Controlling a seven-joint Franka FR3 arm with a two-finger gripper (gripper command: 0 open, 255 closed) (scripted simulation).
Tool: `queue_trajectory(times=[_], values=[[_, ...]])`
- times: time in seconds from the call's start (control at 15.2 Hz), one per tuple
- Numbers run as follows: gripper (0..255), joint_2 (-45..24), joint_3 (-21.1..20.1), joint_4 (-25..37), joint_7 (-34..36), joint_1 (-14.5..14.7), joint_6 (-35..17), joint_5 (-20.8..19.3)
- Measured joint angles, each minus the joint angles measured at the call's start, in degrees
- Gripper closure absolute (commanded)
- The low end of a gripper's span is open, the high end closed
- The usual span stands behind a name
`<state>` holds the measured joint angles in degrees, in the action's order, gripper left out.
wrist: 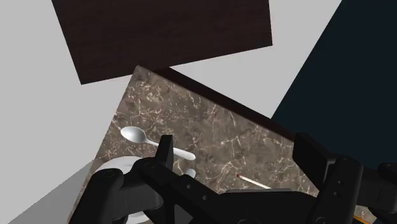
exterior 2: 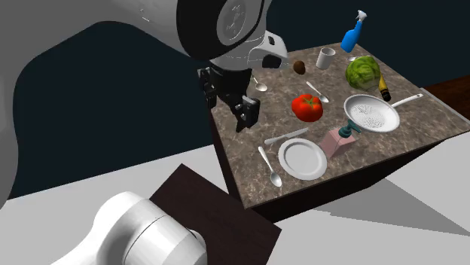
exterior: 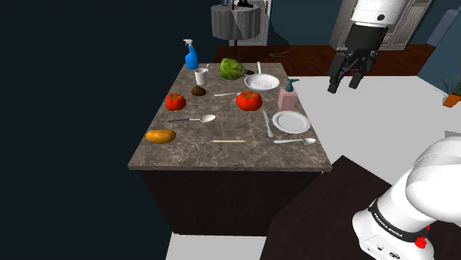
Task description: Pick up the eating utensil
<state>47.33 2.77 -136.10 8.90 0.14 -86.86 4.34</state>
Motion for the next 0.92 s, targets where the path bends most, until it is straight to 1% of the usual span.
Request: queue_trajectory(times=[0.13, 0.26, 0.66, 0.79, 0.92], values=[[0, 0.4, 0.5, -1.1, -1.0, 0.1, -0.9, -0.3], [0, 0.7, 2.1, -3.9, -4.5, 0.5, -3.7, -1.3], [0, -0.9, 8.3, -13.2, -17.3, 2.1, -16.5, -4.5], [0, -2.9, 10.5, -14.9, -21.6, 2.8, -20.9, -5.4], [0, -5.4, 13.0, -17.4, -26.1, 3.6, -26.3, -6.1]])
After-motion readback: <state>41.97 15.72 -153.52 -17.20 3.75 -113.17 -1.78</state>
